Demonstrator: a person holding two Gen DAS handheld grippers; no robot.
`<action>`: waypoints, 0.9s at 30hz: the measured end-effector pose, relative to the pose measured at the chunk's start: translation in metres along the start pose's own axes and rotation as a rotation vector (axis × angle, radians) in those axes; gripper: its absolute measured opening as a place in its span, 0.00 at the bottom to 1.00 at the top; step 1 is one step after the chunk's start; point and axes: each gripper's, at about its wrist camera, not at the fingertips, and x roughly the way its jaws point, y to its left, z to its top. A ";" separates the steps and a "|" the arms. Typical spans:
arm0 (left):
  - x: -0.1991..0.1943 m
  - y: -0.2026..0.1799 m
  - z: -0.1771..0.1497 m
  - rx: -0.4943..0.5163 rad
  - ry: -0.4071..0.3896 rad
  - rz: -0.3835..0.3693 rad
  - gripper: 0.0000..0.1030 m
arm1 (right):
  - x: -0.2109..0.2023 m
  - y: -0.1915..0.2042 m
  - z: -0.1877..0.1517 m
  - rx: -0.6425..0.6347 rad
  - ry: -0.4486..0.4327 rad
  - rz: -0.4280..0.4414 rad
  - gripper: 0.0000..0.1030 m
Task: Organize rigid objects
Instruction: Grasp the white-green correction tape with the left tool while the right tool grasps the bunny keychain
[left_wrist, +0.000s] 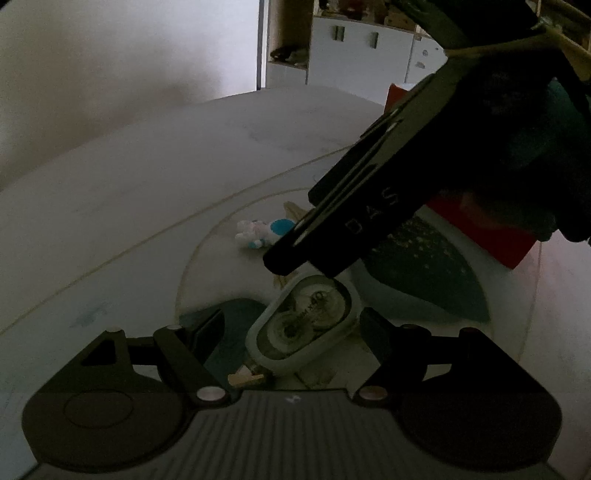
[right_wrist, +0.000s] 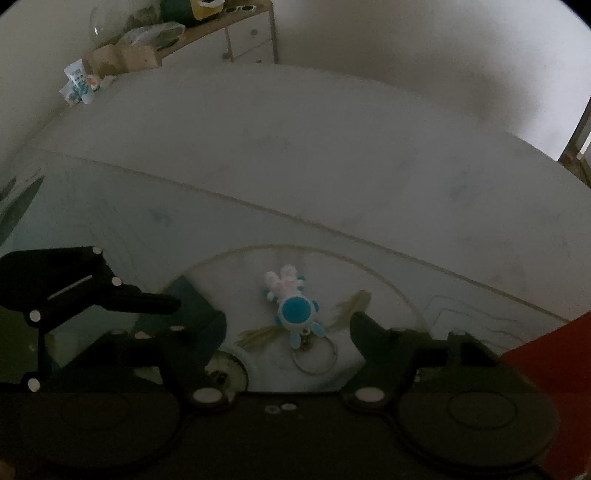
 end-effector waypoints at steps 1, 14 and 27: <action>0.002 0.000 0.000 0.003 0.001 -0.005 0.78 | 0.002 0.000 0.000 -0.005 0.004 0.003 0.67; 0.011 -0.007 0.002 0.035 -0.008 -0.013 0.71 | 0.014 0.008 0.005 -0.074 0.017 -0.011 0.46; 0.008 -0.016 0.005 0.024 0.002 0.034 0.54 | 0.008 0.011 0.001 -0.086 -0.015 -0.052 0.26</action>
